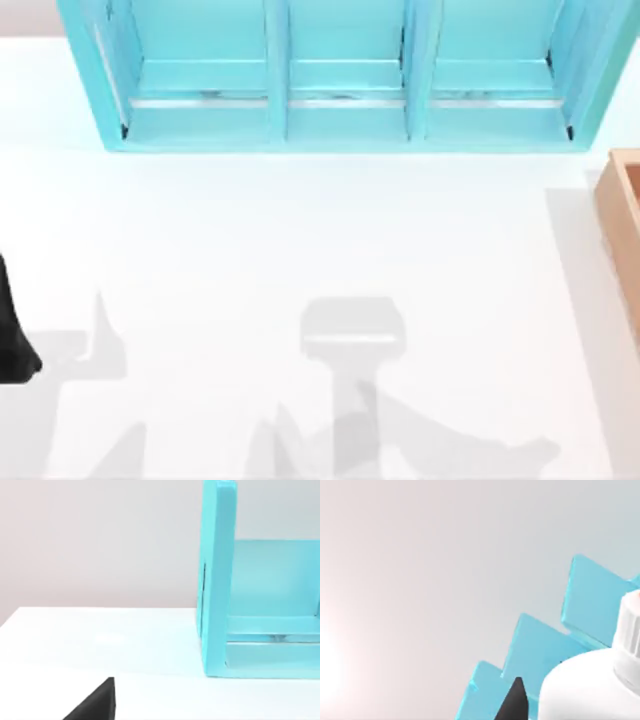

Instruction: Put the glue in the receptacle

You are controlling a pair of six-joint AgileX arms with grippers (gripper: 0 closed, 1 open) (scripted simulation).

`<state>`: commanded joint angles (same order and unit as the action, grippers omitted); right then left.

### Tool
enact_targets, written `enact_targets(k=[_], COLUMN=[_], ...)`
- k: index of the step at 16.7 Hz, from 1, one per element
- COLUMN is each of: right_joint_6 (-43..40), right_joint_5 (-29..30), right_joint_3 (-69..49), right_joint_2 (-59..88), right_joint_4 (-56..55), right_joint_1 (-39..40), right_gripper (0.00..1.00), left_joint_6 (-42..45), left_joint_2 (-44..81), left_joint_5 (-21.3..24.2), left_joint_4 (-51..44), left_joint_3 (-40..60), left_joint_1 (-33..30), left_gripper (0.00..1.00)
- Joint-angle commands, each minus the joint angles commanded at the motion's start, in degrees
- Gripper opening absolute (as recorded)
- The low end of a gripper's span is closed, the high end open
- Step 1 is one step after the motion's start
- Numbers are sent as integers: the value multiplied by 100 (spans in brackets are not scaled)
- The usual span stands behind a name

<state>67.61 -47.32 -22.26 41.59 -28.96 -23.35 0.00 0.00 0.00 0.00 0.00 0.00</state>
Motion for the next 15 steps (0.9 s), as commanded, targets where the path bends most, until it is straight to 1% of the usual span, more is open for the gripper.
enact_targets(k=[3,5,7,10,15], right_joint_6=[2227,3854,5566,8244,12813], right_joint_5=[332,377,297,-27,-1013], right_joint_3=[212,298,341,333,131], right_joint_2=[-383,-467,-423,-116,1127], right_joint_4=[335,456,503,451,35], right_joint_1=[250,337,370,330,27], right_gripper=[0,0,0,0,0], left_joint_6=[0,0,0,0,0], left_joint_2=[0,0,0,0,0], left_joint_5=[0,0,0,0,0], left_joint_4=[0,0,0,0,0], left_joint_3=[0,0,0,0,0], left_joint_1=[0,0,0,0,0], left_gripper=[100,100,100,100,100])
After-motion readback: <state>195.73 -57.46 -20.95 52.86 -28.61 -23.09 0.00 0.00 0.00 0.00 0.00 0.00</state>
